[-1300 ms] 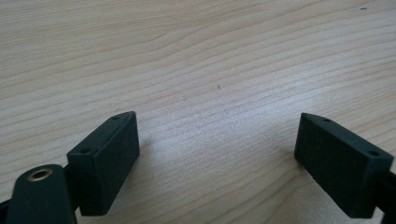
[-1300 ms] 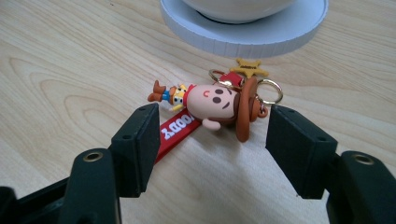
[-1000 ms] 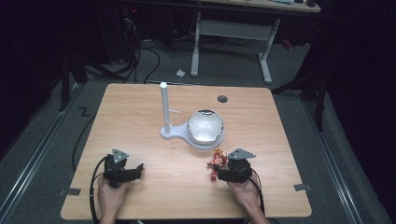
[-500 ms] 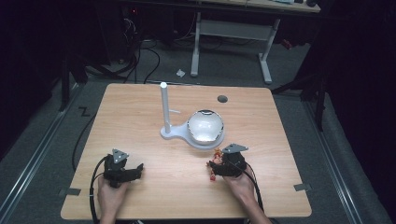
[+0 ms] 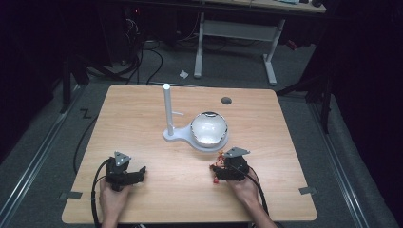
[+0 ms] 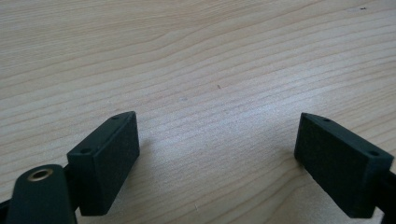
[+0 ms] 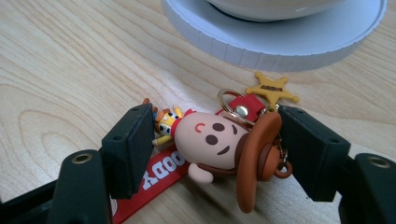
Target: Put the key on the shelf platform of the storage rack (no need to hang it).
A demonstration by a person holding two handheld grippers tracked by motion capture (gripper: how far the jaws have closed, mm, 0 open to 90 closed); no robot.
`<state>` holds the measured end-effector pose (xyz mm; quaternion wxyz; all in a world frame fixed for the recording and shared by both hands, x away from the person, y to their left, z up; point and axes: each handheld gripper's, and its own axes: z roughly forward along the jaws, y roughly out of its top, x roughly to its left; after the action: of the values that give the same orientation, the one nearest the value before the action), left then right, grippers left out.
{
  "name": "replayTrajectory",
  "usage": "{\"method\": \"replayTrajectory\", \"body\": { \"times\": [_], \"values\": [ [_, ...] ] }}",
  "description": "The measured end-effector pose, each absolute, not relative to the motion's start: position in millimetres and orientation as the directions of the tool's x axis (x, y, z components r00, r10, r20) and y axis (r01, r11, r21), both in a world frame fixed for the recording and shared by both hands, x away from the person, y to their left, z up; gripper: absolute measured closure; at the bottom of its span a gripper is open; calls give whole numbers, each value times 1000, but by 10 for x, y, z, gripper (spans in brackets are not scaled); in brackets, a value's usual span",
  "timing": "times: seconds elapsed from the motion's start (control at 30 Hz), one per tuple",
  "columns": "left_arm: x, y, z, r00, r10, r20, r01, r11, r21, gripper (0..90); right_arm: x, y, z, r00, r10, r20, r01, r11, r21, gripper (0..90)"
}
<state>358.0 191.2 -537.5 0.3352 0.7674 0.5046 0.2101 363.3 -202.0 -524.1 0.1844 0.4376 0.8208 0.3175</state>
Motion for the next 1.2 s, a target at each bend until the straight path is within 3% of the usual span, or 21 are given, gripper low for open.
{"method": "replayTrajectory", "body": {
  "times": [0.7,1.2],
  "values": [
    [3580,1911,-5375,402,915,-16,634,-266,727,143,3544,-2148,-5054,-564,825,2,572,390,722,308],
    [3580,1911,-5375,402,915,-16,634,-266,727,143,3507,-2327,-4703,-559,829,-25,546,390,741,309]
  ]
}}
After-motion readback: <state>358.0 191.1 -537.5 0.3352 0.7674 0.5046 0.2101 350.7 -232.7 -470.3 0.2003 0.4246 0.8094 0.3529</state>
